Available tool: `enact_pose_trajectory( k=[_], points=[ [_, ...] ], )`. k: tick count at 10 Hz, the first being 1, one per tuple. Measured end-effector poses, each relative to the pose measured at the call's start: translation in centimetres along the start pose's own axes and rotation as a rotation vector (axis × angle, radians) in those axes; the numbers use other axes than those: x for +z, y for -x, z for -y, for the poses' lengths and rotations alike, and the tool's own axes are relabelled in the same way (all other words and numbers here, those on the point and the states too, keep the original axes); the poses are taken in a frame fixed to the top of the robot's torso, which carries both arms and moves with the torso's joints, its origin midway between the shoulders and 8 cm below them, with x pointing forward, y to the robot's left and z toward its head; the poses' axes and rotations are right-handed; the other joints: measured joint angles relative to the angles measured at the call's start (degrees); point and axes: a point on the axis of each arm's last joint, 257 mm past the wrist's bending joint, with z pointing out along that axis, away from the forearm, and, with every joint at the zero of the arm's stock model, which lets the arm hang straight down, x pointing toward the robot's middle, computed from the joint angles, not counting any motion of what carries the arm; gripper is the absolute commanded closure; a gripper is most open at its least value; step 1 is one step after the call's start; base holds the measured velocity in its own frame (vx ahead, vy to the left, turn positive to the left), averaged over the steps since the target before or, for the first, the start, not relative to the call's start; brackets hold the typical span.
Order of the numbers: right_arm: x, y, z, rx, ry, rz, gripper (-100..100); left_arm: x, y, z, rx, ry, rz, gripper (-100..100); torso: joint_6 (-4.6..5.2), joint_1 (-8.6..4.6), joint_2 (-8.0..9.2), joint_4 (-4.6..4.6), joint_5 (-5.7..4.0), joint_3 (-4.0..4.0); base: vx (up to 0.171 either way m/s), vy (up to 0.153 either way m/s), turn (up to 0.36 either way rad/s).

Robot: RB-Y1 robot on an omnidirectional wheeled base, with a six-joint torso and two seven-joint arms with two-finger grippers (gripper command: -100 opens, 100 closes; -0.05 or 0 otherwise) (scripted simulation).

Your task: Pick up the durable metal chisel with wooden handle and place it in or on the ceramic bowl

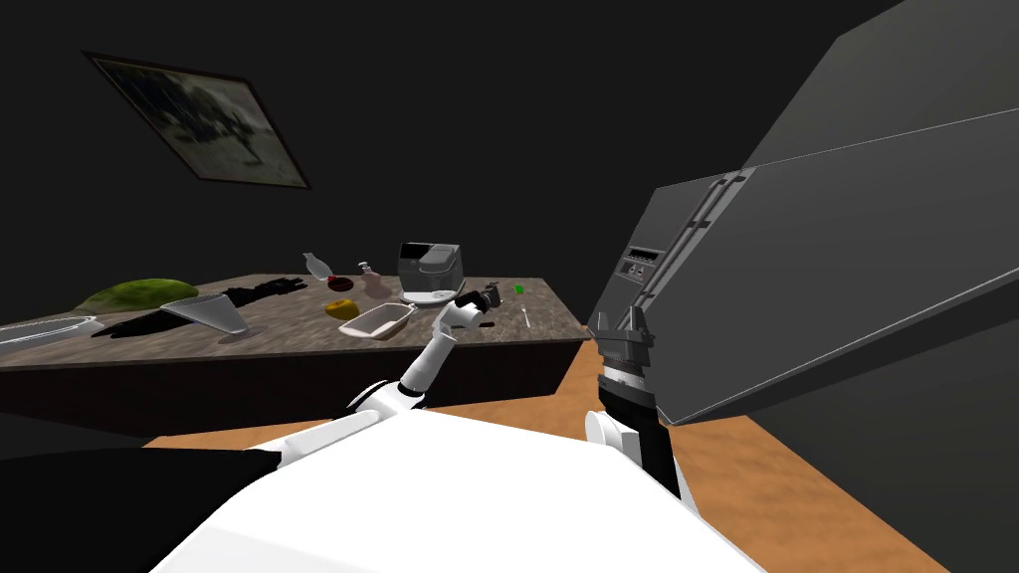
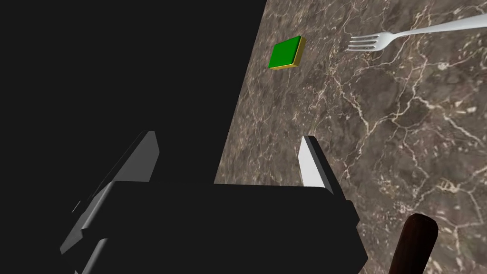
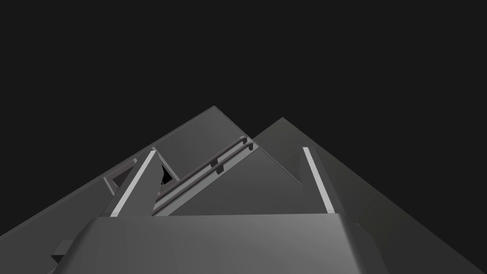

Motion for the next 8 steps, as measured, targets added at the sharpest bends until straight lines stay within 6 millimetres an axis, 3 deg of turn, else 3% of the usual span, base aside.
enact_pose_trajectory(
  k=[8],
  points=[
    [0.0, 0.0, 0.0, 0.0, 0.0, 0.0, 0, 1.9, 1.5, -4.4, -0.02, 0.223, 0.079, -100, -0.01, 0.05, -0.05, -0.01, 0.01, -0.03, 0.013, 0.021, 0.0]
  ],
)
